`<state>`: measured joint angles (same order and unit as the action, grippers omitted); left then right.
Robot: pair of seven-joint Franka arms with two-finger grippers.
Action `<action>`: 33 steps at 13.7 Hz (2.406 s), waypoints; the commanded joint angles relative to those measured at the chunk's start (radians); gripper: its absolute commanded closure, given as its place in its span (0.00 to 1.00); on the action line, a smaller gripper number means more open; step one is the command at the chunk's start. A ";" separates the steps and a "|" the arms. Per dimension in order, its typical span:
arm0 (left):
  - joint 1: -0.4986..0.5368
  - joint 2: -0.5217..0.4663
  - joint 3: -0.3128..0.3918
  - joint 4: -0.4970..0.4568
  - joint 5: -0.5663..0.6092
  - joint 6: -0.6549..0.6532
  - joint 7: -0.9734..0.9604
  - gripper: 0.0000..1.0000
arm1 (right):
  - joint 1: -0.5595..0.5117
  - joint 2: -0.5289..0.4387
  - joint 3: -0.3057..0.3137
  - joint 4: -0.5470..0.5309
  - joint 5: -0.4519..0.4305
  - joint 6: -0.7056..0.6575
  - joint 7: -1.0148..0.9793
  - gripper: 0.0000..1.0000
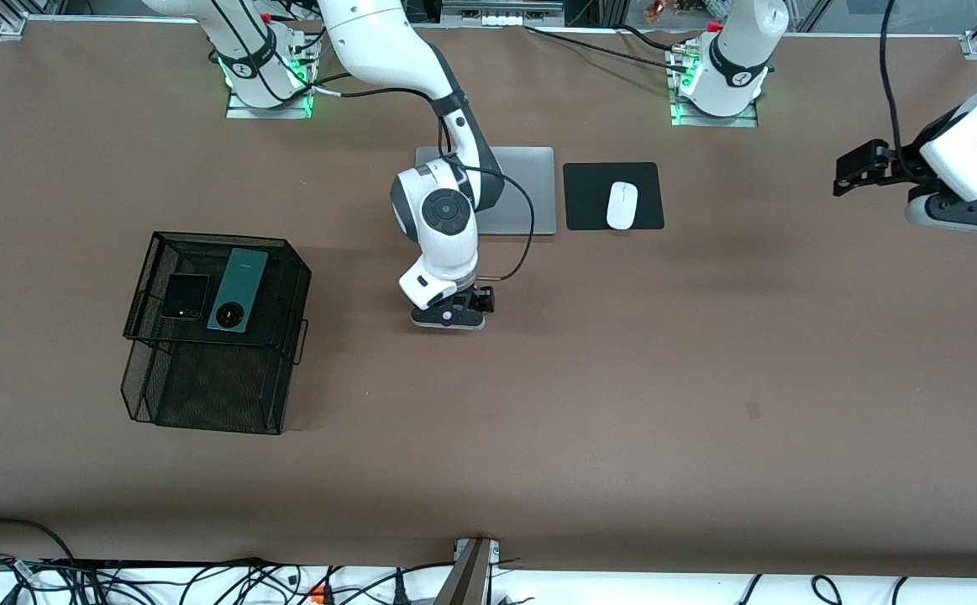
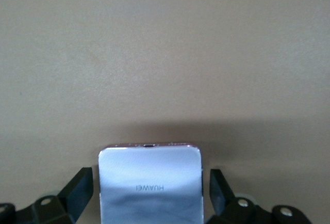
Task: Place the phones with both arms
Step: 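Carry the white phone with the right gripper and lower it into the basket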
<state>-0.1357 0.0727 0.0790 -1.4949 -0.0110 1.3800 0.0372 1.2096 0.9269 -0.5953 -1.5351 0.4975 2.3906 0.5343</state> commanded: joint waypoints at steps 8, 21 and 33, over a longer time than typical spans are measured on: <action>0.070 -0.048 -0.008 -0.025 0.016 0.013 0.128 0.00 | 0.018 -0.026 -0.043 -0.025 0.003 0.059 -0.011 0.98; 0.064 -0.050 -0.031 -0.018 0.022 0.013 0.135 0.00 | -0.237 -0.229 -0.462 -0.002 0.053 -0.176 -0.595 0.98; 0.062 -0.050 -0.035 -0.013 0.022 -0.002 0.113 0.00 | -0.564 -0.125 -0.169 -0.008 0.259 -0.134 -0.994 0.97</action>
<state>-0.0707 0.0427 0.0478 -1.4997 -0.0008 1.3877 0.1496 0.6520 0.7879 -0.7667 -1.5550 0.7329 2.2286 -0.4473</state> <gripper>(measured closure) 0.000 0.167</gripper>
